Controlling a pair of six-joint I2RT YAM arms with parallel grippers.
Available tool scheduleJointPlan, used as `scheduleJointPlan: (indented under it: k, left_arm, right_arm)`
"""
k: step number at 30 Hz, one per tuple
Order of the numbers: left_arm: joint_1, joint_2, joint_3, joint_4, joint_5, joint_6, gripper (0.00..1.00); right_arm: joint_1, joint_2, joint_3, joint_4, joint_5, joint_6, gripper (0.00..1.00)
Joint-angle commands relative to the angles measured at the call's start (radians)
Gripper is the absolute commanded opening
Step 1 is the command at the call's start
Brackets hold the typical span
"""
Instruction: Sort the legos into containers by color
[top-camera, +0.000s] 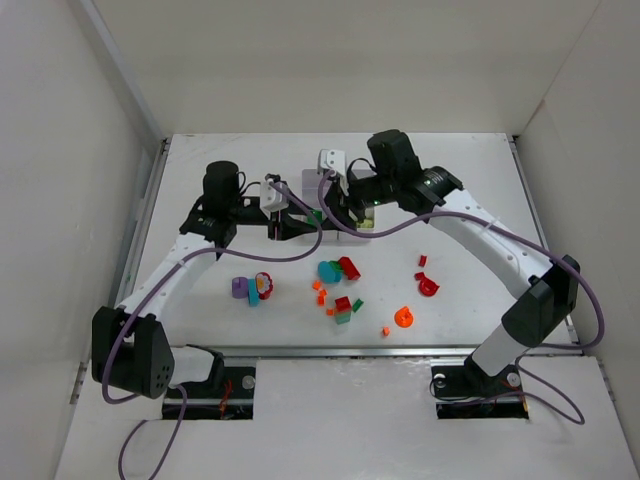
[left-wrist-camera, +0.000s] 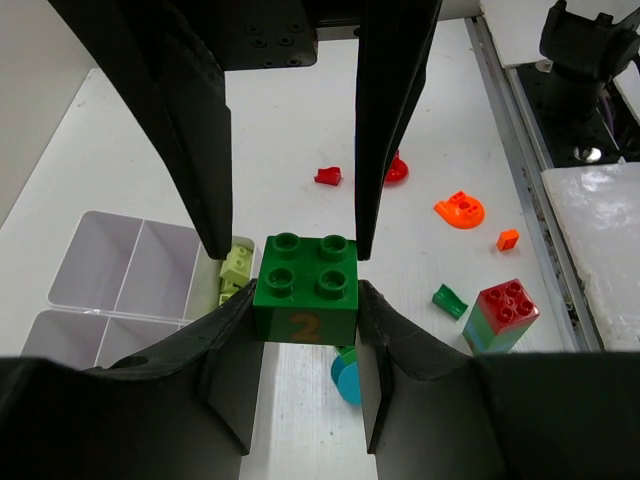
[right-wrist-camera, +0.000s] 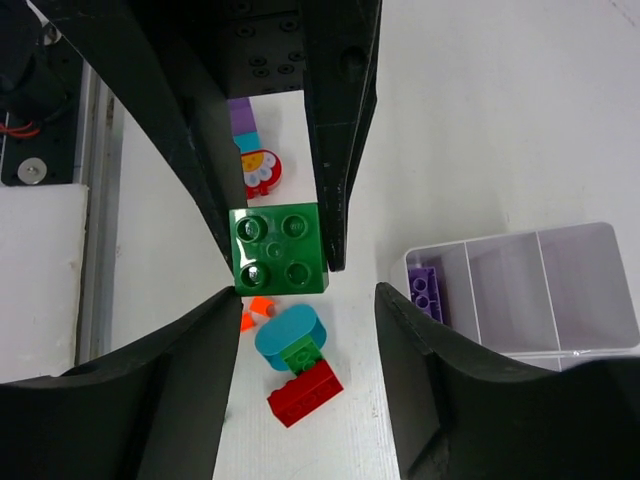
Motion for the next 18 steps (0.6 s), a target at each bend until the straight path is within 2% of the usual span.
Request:
scheduleJointPlan:
  k: [1,3,12,15,18]
  left_arm:
    - [-0.001,-0.008,0.037,0.017,0.05,0.014,0.0]
    - [-0.001,-0.008,0.037,0.017,0.041,0.005,0.0]
    - [-0.001,-0.008,0.037,0.041,0.032,-0.032,0.0]
    - [-0.001,-0.008,0.037,0.052,0.032,-0.041,0.0]
    - [-0.001,-0.008,0.028,0.074,0.032,-0.067,0.0]
  right_arm:
    - [0.006,-0.016,0.062,0.044,-0.03,-0.023,0.6]
    - [0.006,-0.007,0.062,0.044,-0.041,-0.013,0.57]
    - [0.025,0.002,0.071,0.053,-0.05,-0.004,0.6]
    - [0.025,0.011,0.071,0.053,-0.05,-0.004,0.5]
    - [0.025,0.025,0.092,0.04,-0.05,0.005,0.27]
